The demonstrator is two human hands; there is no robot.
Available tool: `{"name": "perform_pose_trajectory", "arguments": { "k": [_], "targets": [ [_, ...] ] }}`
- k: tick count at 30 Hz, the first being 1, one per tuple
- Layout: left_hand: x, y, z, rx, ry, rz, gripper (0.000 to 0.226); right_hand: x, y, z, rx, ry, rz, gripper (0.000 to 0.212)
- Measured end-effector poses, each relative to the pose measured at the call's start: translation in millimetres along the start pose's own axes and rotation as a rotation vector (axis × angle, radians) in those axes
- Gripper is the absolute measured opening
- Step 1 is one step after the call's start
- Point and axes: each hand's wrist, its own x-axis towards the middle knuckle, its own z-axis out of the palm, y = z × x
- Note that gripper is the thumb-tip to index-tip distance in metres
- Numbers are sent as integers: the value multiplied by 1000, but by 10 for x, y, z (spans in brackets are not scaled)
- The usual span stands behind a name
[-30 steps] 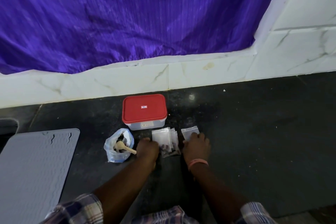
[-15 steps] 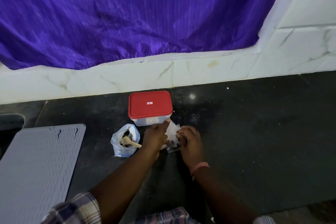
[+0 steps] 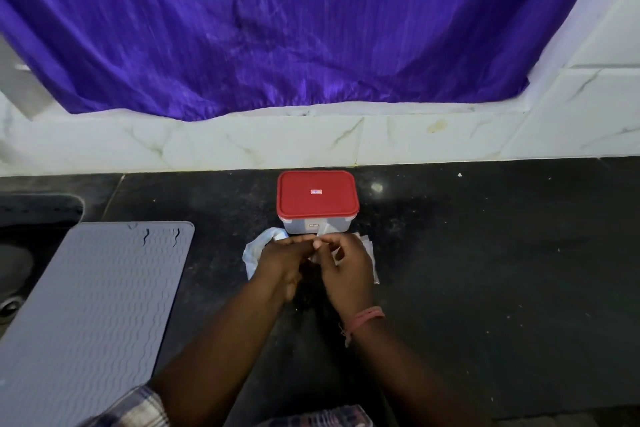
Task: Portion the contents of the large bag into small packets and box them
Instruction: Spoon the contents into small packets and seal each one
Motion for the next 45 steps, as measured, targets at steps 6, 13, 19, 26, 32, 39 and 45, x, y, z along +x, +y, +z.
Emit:
{"name": "perform_pose_trajectory", "arguments": {
  "k": [6, 13, 19, 26, 32, 39, 45],
  "targets": [
    [-56, 26, -140, -51, -61, -18, 57, -33, -64, 102, 179, -99, 191, 12],
    [-43, 82, -319, -84, 33, 65, 8, -17, -171, 182, 150, -165, 187, 16],
    [-41, 185, -453, -241, -11, -5, 6, 101, -262, 243, 167, -258, 171, 13],
    [40, 230, -566, -222, 0, -30, 10, 242, -384, 319, 203, -257, 220, 12],
    [111, 316, -599, 304, 184, 212, 9, 355, -242, 373, 239, -108, 388, 11],
    [83, 322, -515, 856, 208, 469, 12, 291, -281, 424, -6, -304, 106, 18],
    [81, 365, -585, 1160, 367, 564, 15, 409, -337, 438, -131, -417, 79, 13]
  ]
}}
